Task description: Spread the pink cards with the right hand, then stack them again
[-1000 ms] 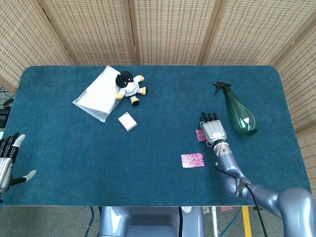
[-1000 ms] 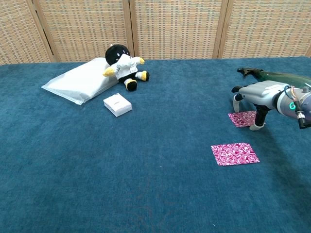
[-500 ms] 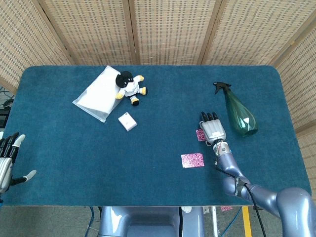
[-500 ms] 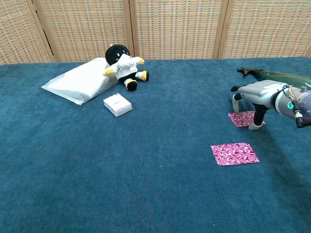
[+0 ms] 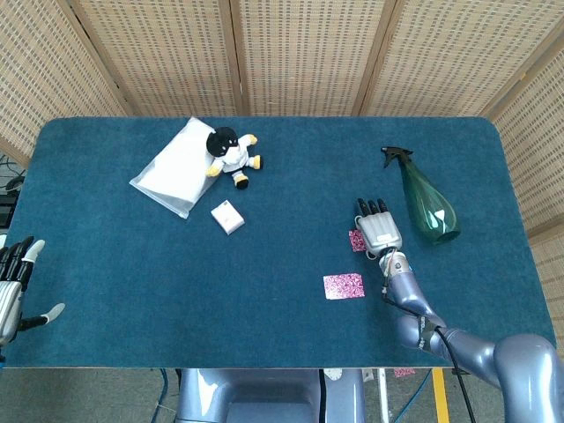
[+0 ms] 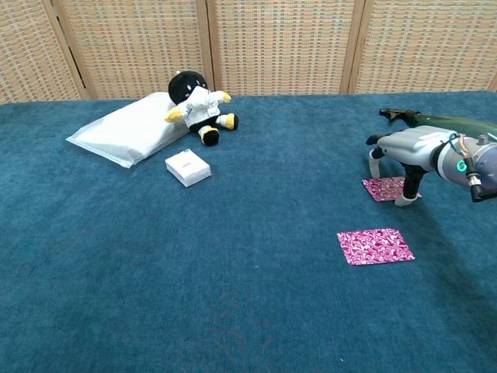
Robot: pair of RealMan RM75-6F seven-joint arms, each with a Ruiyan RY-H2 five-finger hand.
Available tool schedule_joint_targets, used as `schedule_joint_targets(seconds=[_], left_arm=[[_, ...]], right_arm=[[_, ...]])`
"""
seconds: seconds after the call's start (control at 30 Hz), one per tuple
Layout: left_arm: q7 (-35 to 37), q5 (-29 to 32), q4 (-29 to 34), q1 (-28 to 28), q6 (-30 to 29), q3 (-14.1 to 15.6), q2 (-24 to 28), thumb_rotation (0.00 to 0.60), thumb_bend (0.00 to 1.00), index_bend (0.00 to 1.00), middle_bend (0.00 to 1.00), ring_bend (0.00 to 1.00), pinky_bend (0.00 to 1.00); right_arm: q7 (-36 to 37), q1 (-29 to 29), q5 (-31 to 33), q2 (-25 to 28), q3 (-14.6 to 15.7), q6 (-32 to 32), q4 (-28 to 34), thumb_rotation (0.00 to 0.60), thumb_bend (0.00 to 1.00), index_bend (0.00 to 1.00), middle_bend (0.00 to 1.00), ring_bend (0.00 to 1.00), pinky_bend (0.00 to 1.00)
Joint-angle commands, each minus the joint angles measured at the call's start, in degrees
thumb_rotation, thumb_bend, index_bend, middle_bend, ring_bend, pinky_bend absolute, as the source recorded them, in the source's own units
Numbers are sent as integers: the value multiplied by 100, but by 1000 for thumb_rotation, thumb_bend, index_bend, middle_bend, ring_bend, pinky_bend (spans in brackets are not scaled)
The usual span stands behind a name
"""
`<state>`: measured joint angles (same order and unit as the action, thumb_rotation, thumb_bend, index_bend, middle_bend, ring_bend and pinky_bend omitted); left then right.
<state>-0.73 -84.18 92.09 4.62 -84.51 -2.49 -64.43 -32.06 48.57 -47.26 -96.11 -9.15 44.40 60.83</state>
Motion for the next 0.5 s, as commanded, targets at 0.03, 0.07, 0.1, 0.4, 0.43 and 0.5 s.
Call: schedule_joint_targets(seconds=[0.03, 0.07, 0.1, 0.4, 0.43, 0.5], left_arm=[[0, -1, -4, -1, -1, 0, -2, 600, 0, 0, 0, 0, 0], [0, -3, -5, 0, -2, 0, -3, 600, 0, 0, 0, 0, 0], [0, -4, -5, 0, -3, 0, -3, 600, 0, 0, 0, 0, 0], [1, -3, -6, 0, 0, 1, -1, 600, 0, 0, 0, 0, 0], [2, -3, -5, 0, 1, 2, -1, 600, 0, 0, 0, 0, 0], [4, -2, -4, 1, 3, 1, 0, 600, 0, 0, 0, 0, 0]], right_arm=[[-12, -1, -2, 15, -1, 13, 28, 600, 363, 555, 0, 0, 20], [-18, -2, -4, 20, 1, 21, 41, 600, 363, 555, 0, 0, 20], [-24, -3, -5, 24, 2, 28, 53, 600, 363, 555, 0, 0, 20], [-87, -5, 25, 60, 4, 77, 141, 600, 363, 555, 0, 0, 20], [-93, -6, 28, 65, 4, 85, 155, 600, 363, 555, 0, 0, 20], [-102, -13, 30, 82, 10, 98, 193, 600, 363, 555, 0, 0, 20]])
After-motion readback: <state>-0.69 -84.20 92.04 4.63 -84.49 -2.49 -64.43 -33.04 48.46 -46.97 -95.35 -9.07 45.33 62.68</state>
